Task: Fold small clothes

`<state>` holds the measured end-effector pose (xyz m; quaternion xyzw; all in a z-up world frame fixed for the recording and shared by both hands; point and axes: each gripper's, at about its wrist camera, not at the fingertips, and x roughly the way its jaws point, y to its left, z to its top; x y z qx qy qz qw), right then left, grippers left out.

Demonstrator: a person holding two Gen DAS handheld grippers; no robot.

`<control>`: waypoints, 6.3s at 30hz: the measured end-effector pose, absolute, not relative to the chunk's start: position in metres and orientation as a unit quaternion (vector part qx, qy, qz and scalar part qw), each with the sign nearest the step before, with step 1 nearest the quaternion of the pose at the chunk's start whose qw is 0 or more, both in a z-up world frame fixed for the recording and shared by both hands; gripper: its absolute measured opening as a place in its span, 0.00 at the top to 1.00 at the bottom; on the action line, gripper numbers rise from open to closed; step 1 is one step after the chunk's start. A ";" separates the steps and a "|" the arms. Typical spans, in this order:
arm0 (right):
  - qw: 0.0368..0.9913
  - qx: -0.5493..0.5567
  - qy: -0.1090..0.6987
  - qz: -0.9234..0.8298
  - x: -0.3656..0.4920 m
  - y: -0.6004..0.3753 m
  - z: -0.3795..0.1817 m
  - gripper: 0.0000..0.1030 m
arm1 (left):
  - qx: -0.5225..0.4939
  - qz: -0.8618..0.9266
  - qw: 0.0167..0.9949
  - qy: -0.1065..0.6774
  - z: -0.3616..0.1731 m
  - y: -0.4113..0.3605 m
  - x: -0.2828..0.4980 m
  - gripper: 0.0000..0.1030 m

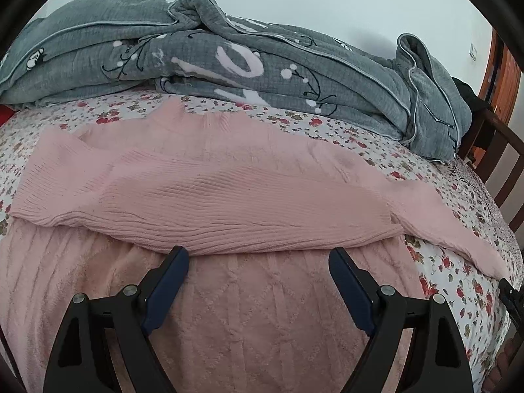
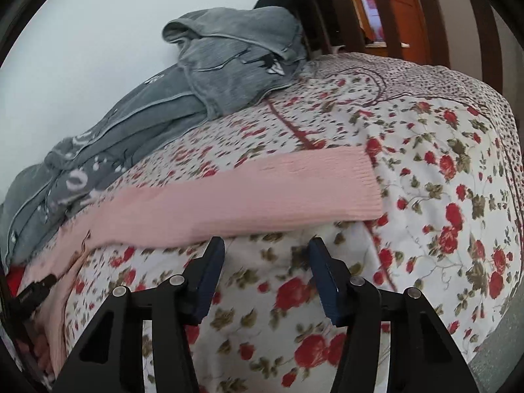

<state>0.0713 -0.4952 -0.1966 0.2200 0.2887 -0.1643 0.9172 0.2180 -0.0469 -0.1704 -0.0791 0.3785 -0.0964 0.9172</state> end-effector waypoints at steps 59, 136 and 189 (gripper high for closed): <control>0.924 -0.035 0.342 0.167 0.273 0.080 -0.124 0.95 | -0.234 0.085 0.890 0.381 -0.190 0.307 0.098 0.15; 0.901 -0.019 0.433 0.018 0.264 -0.235 -0.163 0.45 | -0.100 -0.041 0.907 0.407 -0.190 0.165 0.234 0.39; 0.929 0.037 0.356 0.091 -0.041 -0.201 -0.172 0.96 | -0.150 -0.071 0.899 0.405 -0.201 0.161 -0.007 0.94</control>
